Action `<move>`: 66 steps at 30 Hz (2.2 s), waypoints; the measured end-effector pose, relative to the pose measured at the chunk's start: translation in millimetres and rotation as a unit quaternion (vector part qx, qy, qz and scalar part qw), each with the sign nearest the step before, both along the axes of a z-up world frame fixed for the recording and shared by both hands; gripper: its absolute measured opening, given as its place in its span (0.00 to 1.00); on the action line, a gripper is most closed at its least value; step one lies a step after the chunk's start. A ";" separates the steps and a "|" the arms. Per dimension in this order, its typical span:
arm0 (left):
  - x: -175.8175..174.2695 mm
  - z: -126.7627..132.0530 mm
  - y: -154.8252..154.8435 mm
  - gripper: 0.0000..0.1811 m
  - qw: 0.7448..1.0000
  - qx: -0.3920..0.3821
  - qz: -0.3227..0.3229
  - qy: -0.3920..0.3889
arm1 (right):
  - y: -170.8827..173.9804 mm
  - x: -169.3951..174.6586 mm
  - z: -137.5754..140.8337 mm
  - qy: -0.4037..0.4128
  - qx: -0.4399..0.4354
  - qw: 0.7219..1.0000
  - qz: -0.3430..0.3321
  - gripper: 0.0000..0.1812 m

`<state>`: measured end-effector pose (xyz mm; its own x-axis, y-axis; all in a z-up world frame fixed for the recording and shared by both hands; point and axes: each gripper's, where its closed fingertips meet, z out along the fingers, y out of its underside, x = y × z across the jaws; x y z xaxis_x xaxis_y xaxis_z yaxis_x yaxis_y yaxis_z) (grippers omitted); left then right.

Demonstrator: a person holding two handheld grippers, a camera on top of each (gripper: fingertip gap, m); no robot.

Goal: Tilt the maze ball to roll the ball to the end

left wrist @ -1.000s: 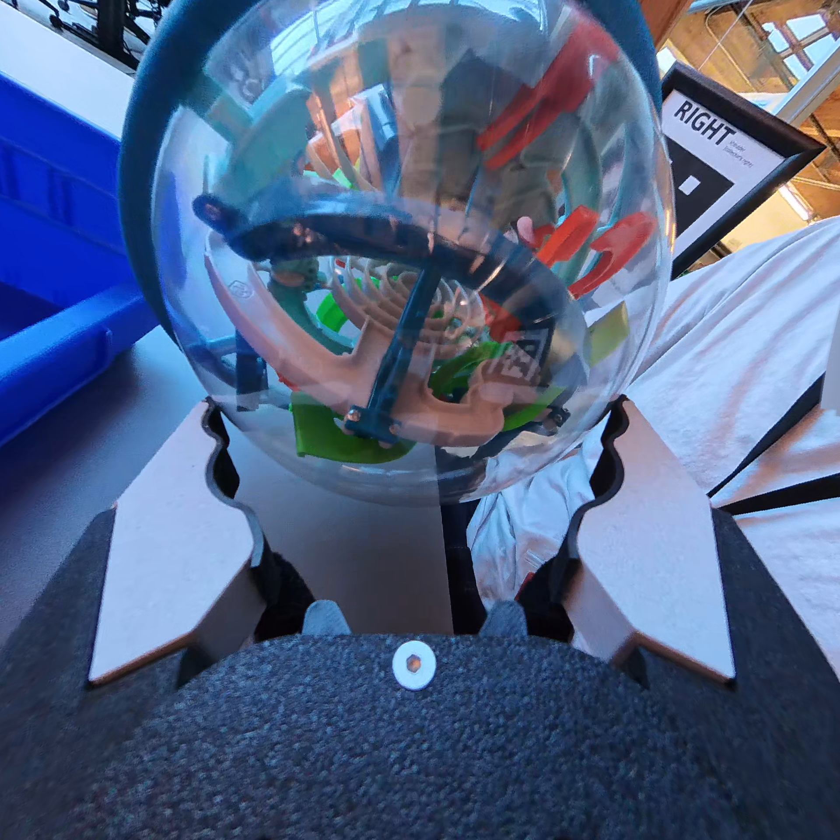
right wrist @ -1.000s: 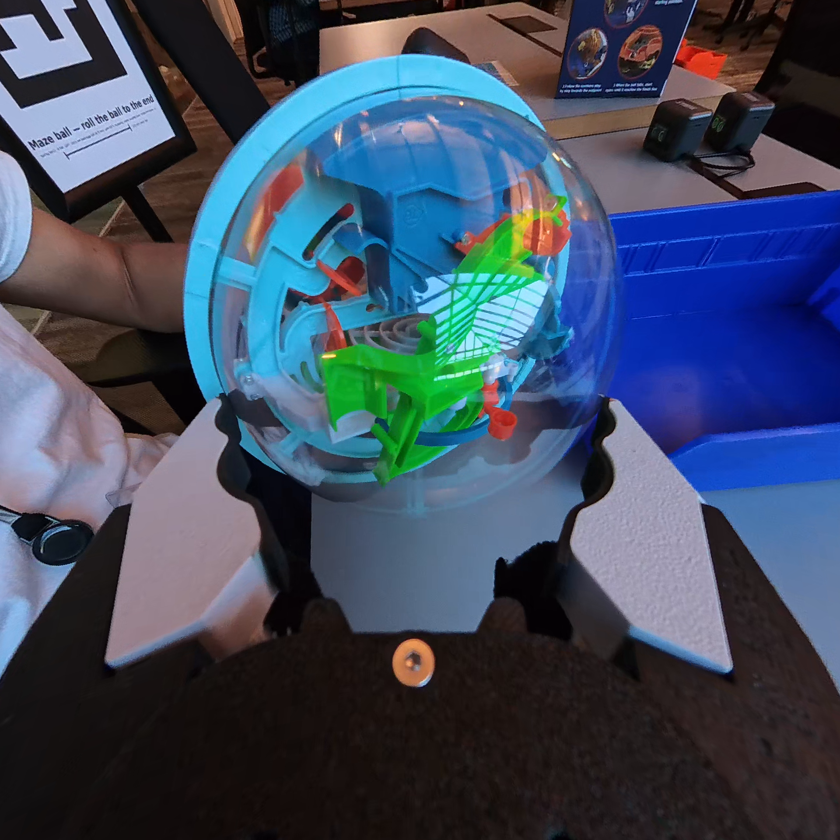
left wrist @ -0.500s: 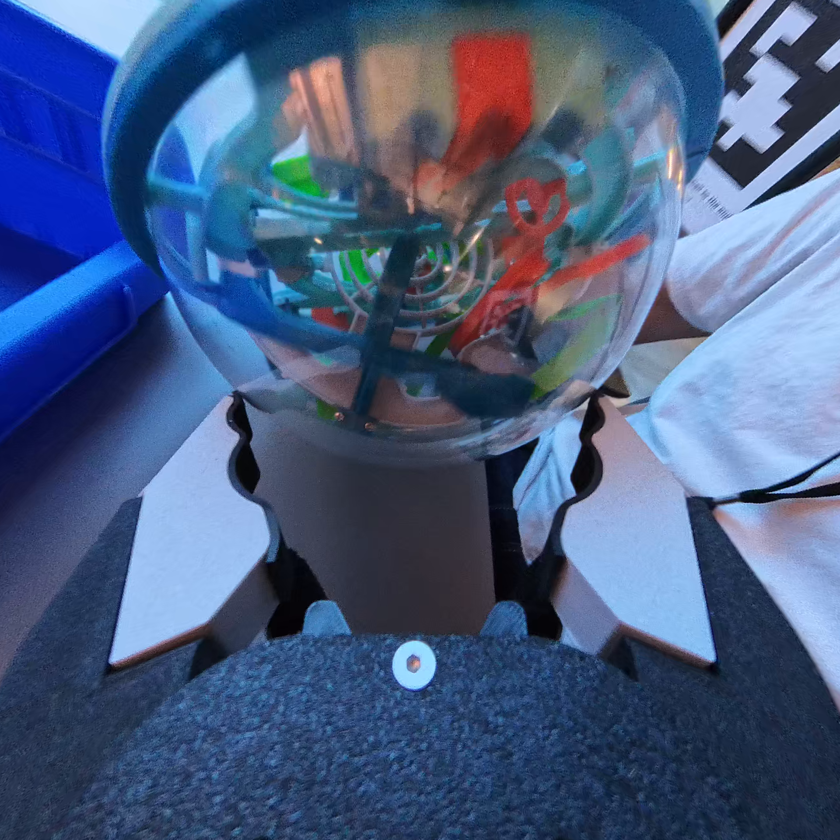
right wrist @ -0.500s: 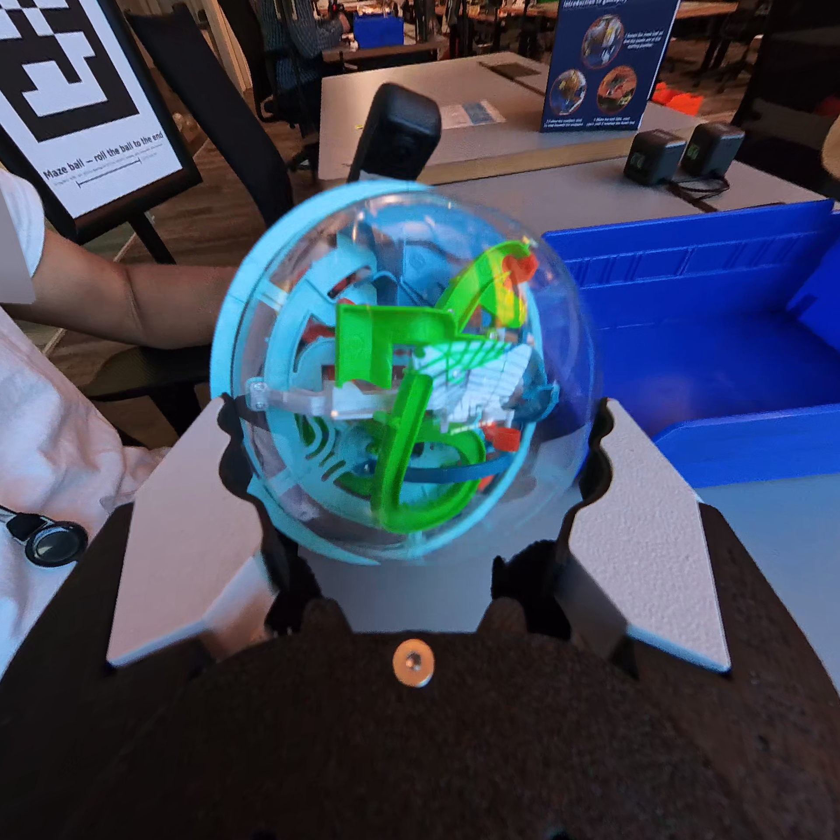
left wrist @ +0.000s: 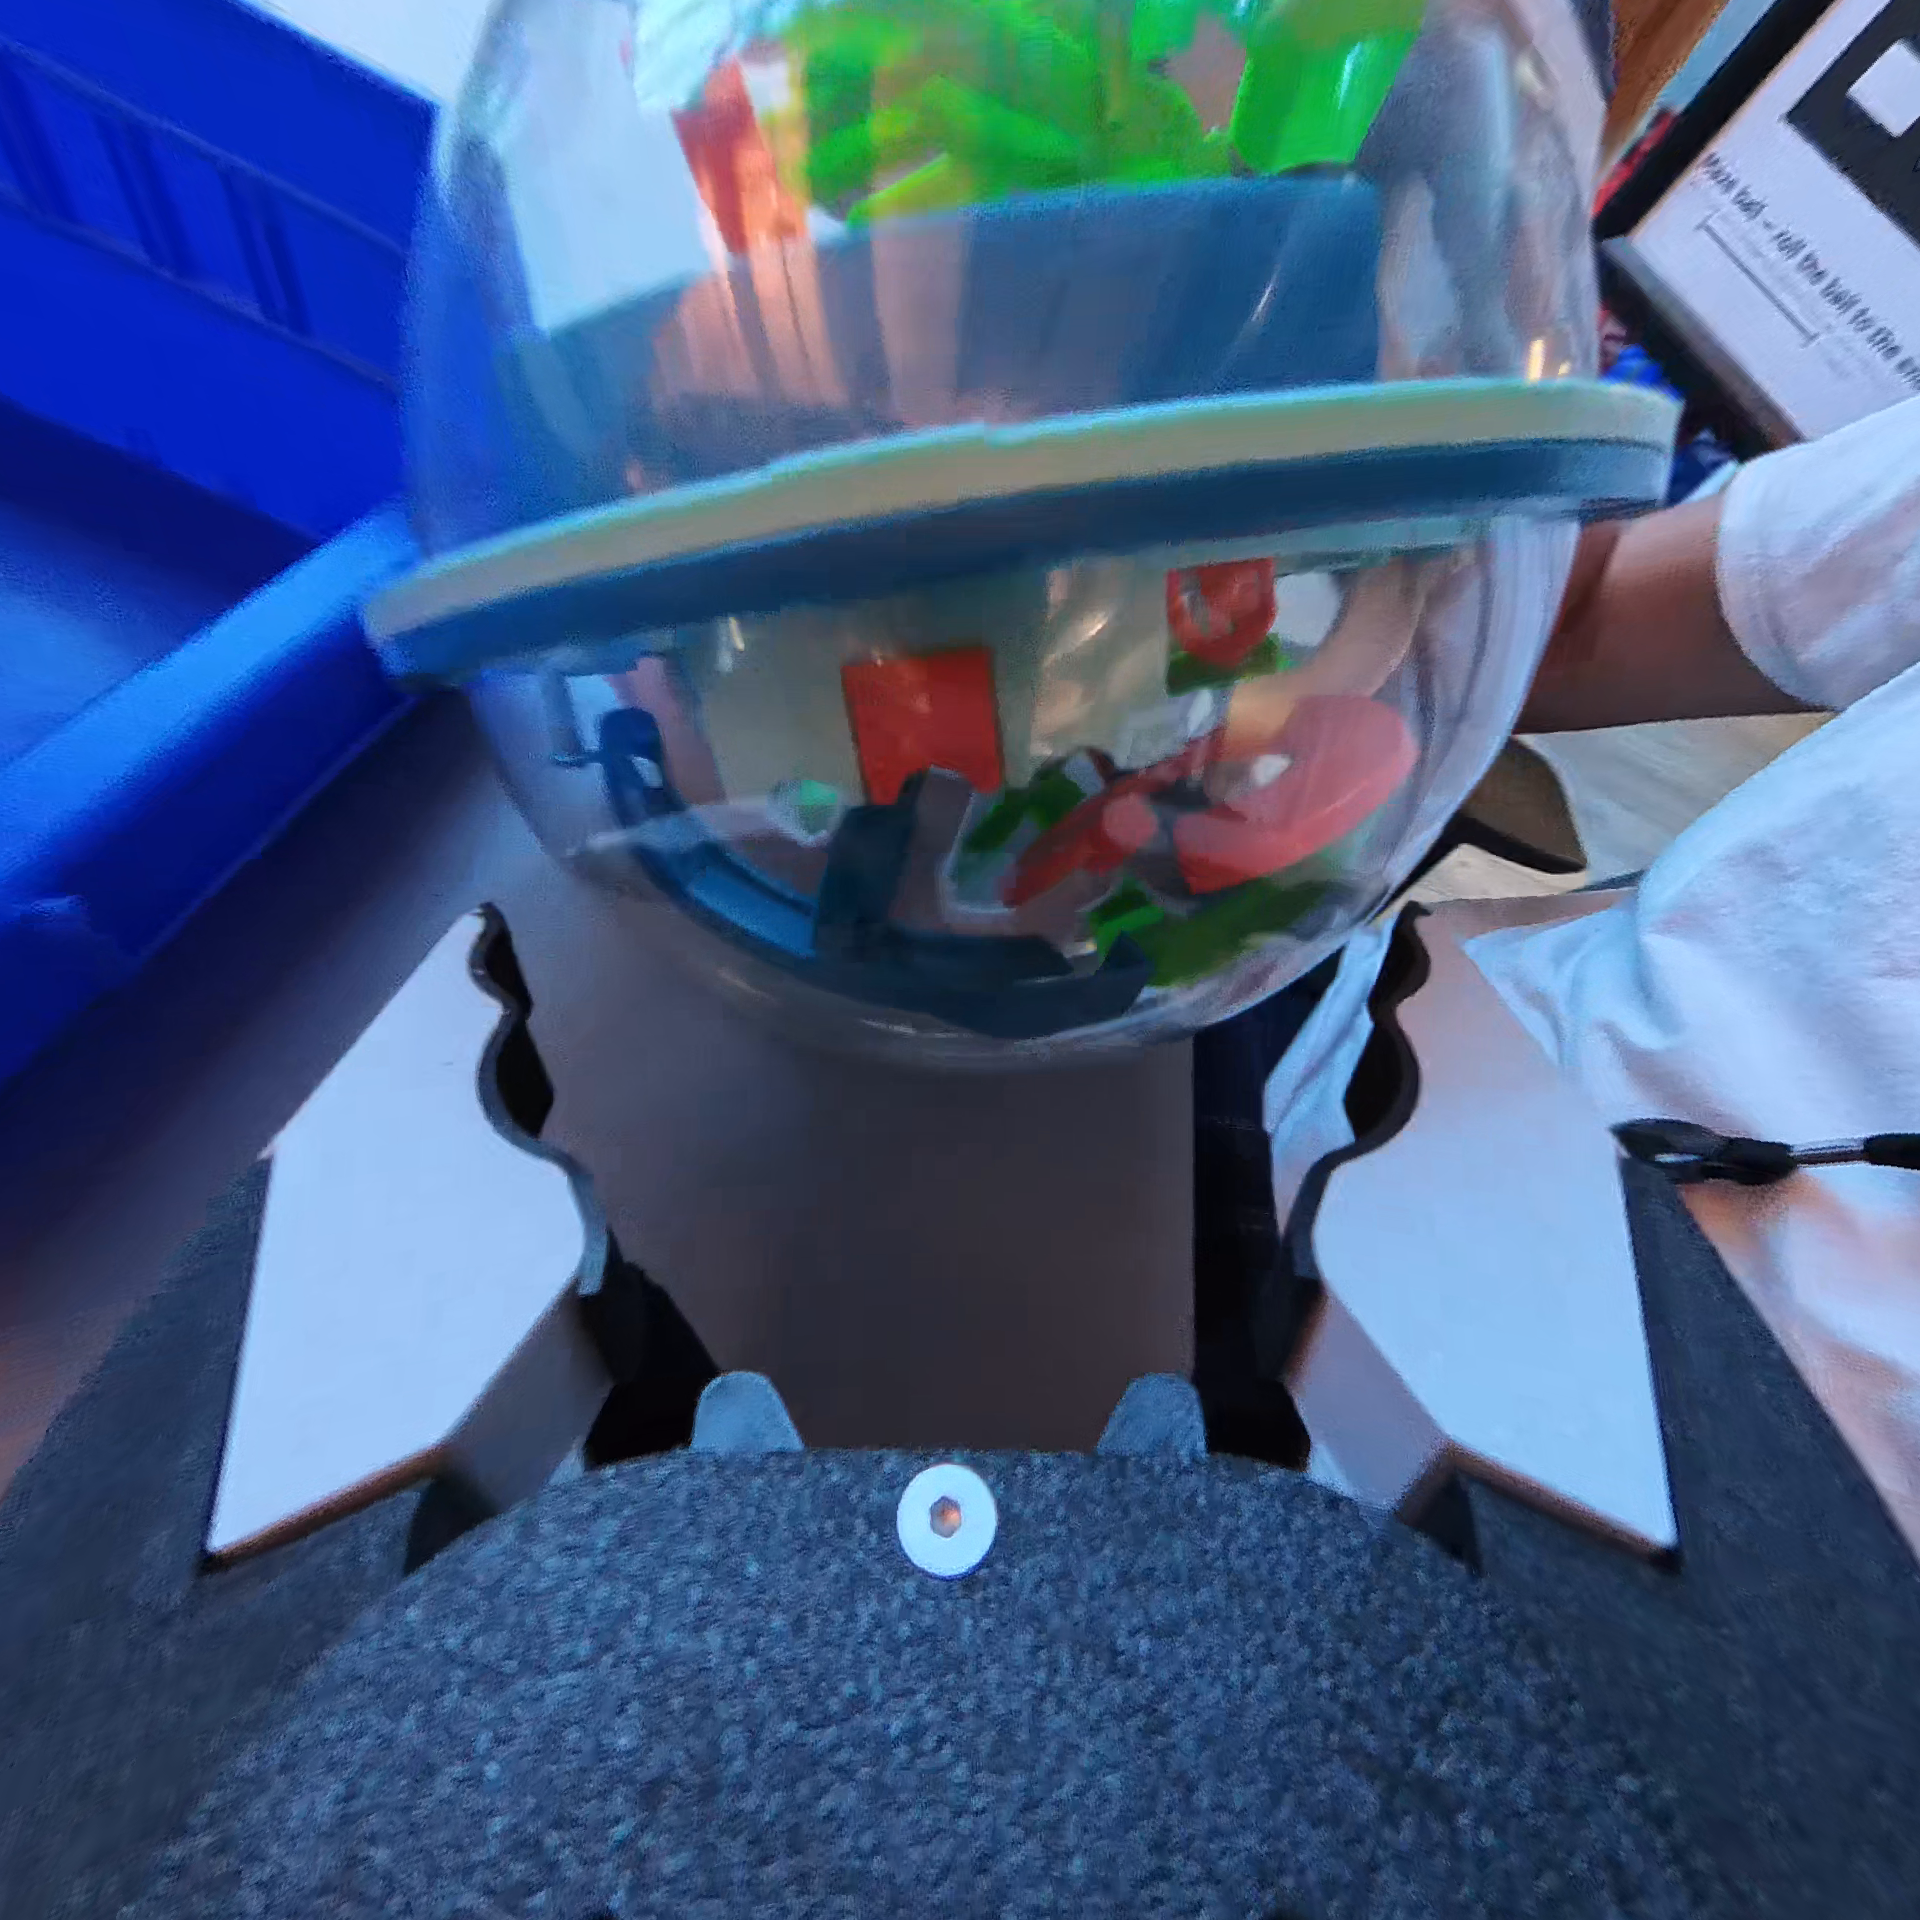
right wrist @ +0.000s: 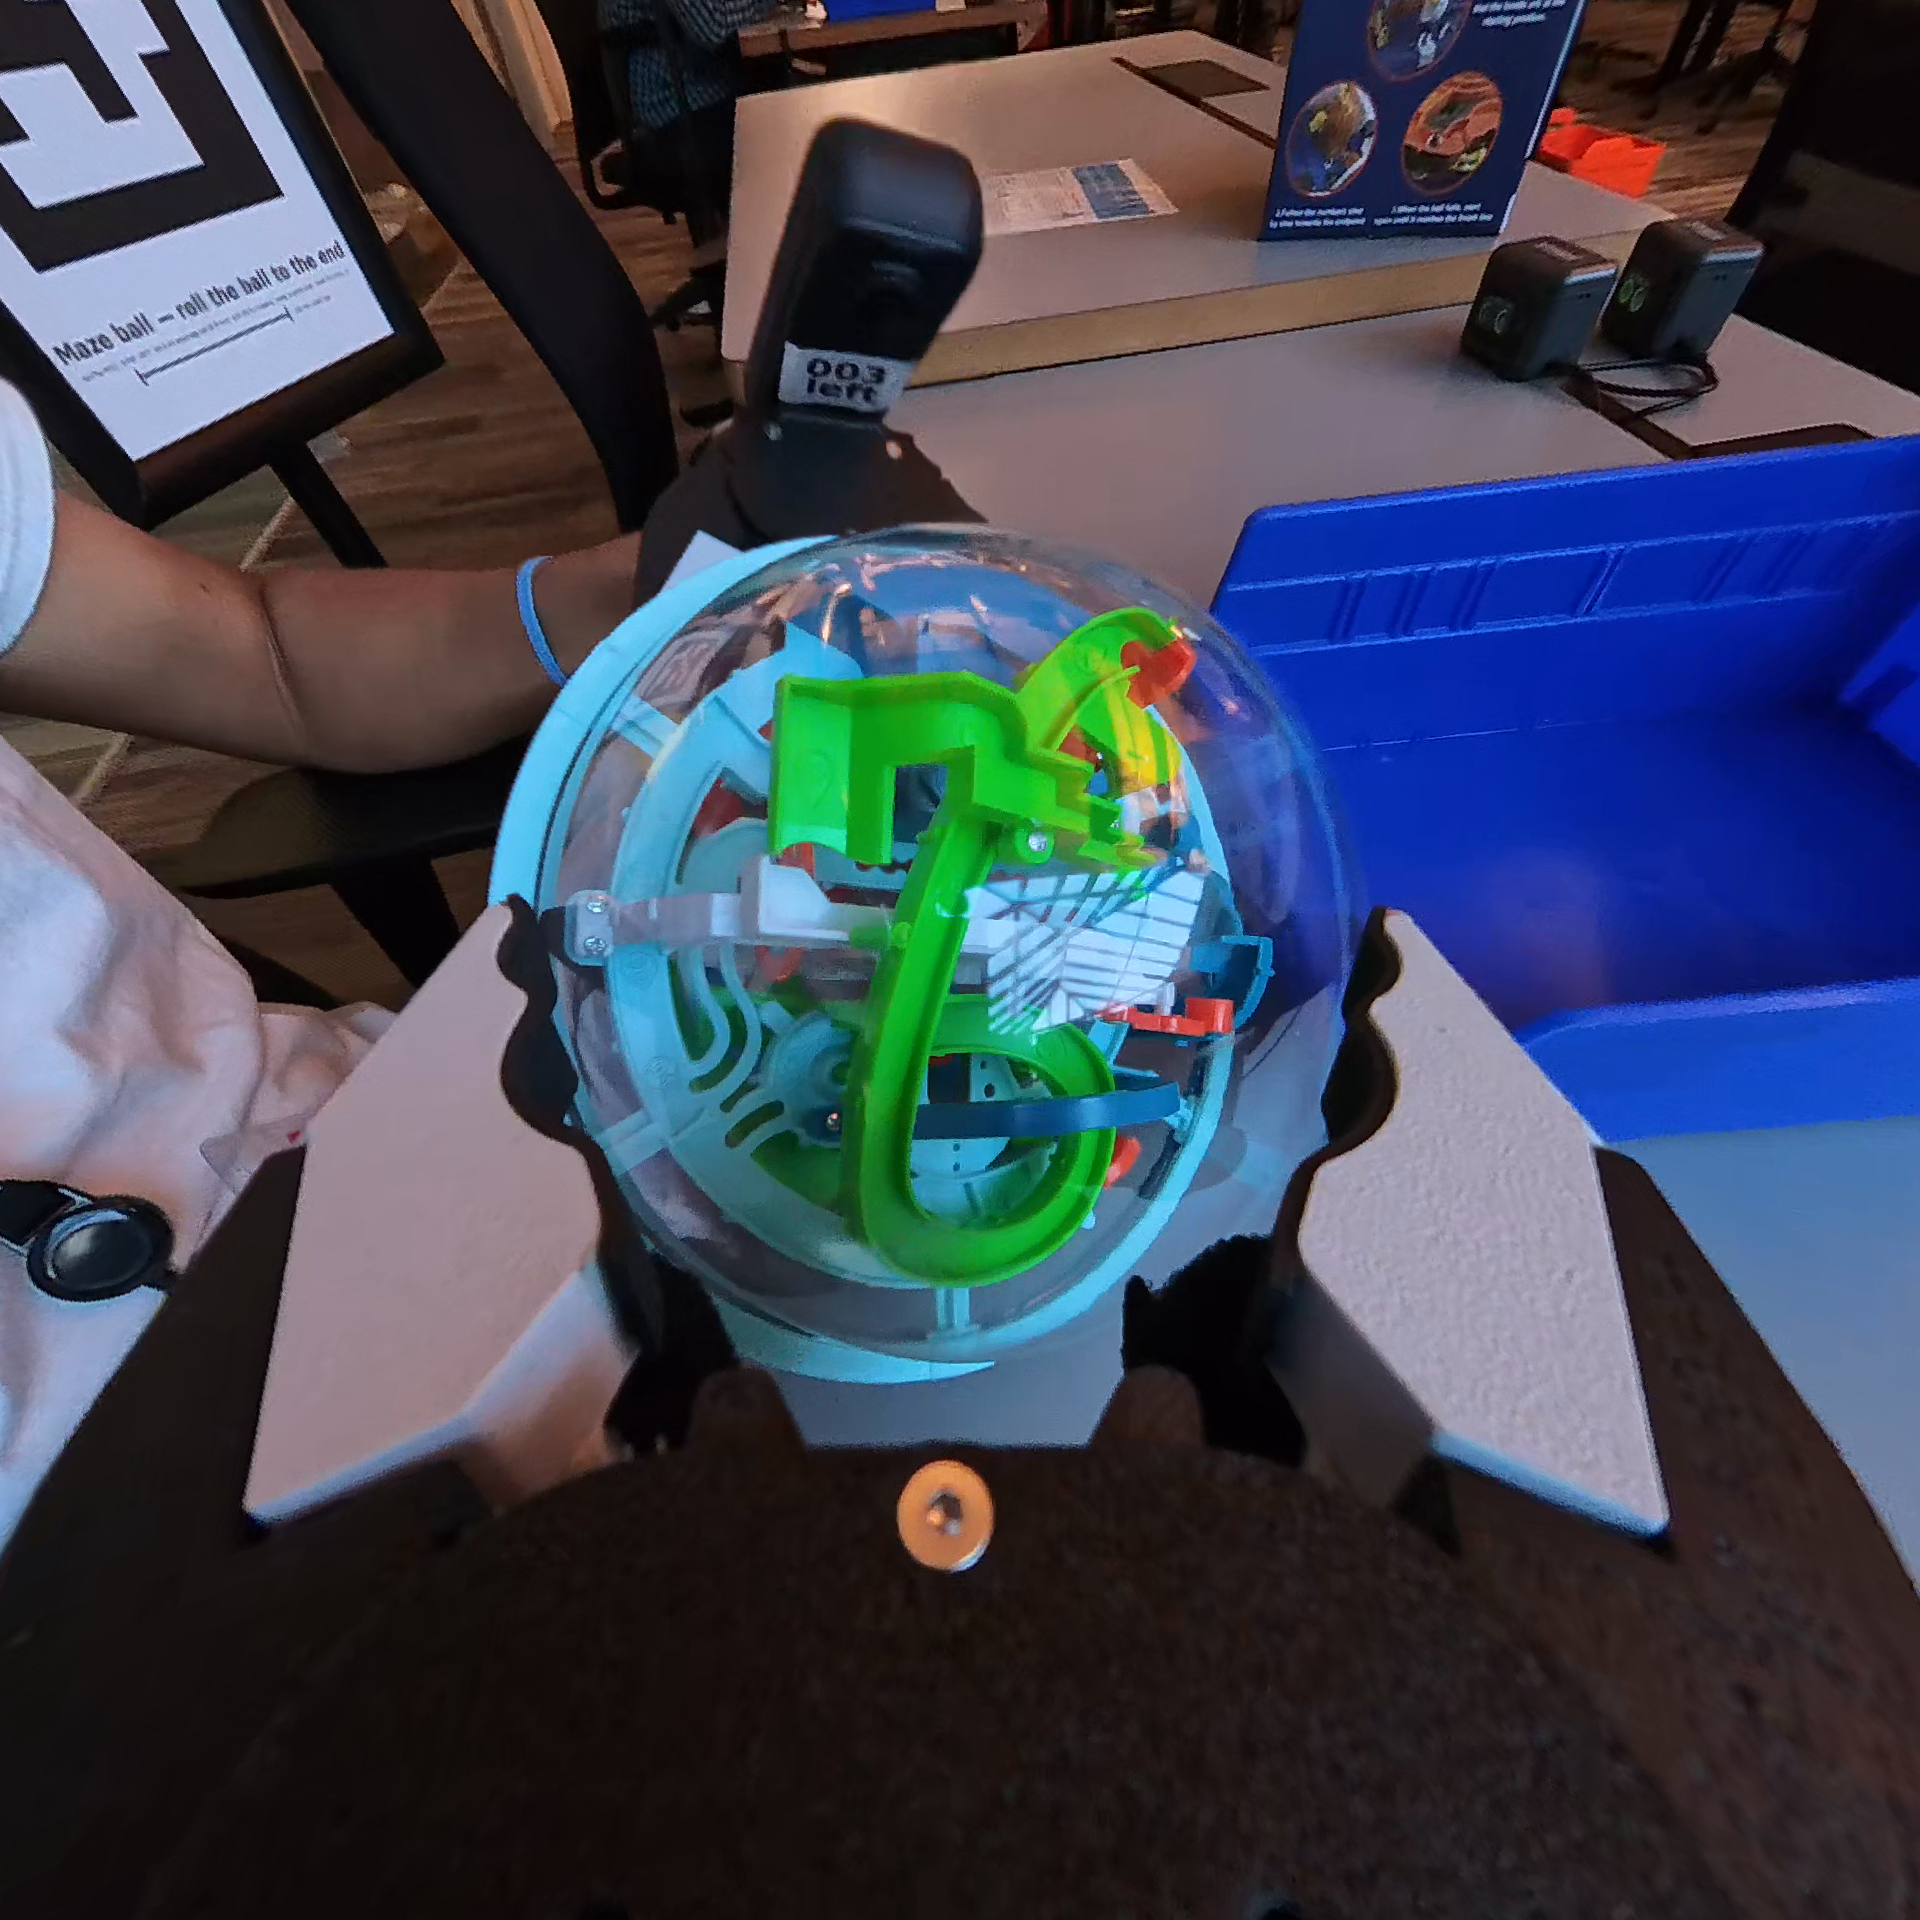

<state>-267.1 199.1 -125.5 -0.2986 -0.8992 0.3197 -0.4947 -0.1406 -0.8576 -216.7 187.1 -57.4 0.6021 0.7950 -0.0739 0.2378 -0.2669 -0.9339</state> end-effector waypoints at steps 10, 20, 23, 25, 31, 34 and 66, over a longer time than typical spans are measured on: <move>-2.8 32.0 17.0 0.84 0.989 0.144 -0.009 -0.016 | 28.3 -22.4 11.4 0.019 -0.003 0.999 0.044 0.79; -7.1 20.1 28.0 0.84 0.999 0.012 0.021 -0.024 | -6.7 57.8 -15.1 0.047 0.028 0.994 -0.092 0.79; -6.3 15.2 25.8 0.83 0.999 -0.027 0.020 -0.016 | -10.0 33.0 -53.5 0.006 -0.001 0.997 -0.080 0.82; -2.5 14.6 23.8 0.83 0.999 -0.039 0.026 -0.013 | -3.4 16.6 -63.6 -0.012 0.005 0.996 -0.084 0.84; 8.9 19.2 15.6 0.83 0.990 -0.126 0.057 -0.021 | 5.9 7.1 -66.0 -0.017 0.019 0.993 -0.118 0.85; 13.3 21.7 13.3 0.83 0.984 -0.161 0.071 -0.023 | 4.7 10.5 -60.3 0.010 0.007 0.994 -0.113 0.84; 38.2 50.4 -5.0 0.87 0.970 0.230 -0.080 -0.017 | -7.2 39.9 -31.4 0.181 -0.123 0.974 0.063 0.82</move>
